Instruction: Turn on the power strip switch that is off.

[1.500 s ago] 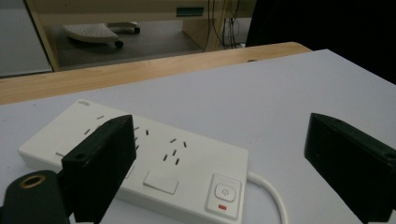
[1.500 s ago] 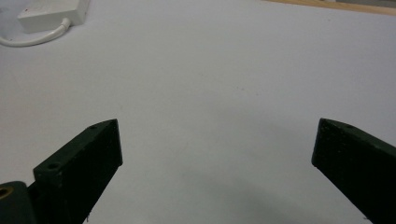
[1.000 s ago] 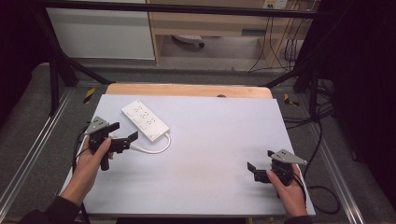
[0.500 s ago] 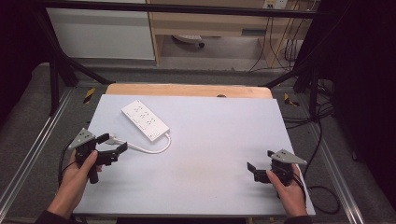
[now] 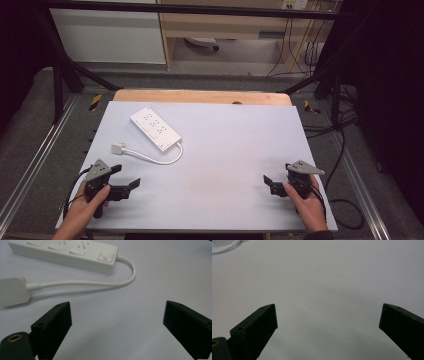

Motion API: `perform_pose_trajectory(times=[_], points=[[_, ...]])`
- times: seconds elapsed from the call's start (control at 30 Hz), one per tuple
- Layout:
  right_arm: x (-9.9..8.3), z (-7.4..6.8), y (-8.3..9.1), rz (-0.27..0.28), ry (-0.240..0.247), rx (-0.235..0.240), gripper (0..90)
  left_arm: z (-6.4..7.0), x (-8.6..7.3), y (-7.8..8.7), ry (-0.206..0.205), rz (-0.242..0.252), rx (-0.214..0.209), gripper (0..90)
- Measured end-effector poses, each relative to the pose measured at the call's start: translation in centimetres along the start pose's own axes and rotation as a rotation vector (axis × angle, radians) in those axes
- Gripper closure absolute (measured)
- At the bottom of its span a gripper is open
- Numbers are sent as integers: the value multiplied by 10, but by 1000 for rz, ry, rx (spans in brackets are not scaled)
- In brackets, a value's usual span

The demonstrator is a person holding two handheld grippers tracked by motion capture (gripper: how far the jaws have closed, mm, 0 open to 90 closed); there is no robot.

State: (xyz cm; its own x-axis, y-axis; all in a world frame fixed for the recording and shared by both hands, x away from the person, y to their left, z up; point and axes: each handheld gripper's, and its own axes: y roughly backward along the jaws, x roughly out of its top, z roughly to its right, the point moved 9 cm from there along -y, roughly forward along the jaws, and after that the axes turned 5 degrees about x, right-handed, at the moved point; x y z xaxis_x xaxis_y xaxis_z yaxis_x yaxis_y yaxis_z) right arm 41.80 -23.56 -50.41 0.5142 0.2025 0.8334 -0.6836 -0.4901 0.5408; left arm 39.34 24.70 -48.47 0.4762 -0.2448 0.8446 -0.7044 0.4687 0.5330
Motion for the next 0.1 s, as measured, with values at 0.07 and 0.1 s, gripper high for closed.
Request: perform_pose_trajectory(times=[0.07,0.1], points=[[-7,2,-9,-70,-8,-13,25,1,4,0,-1,20,10,93],[-7,2,-9,-70,-8,-13,25,1,5,1,1,24,11,93]])
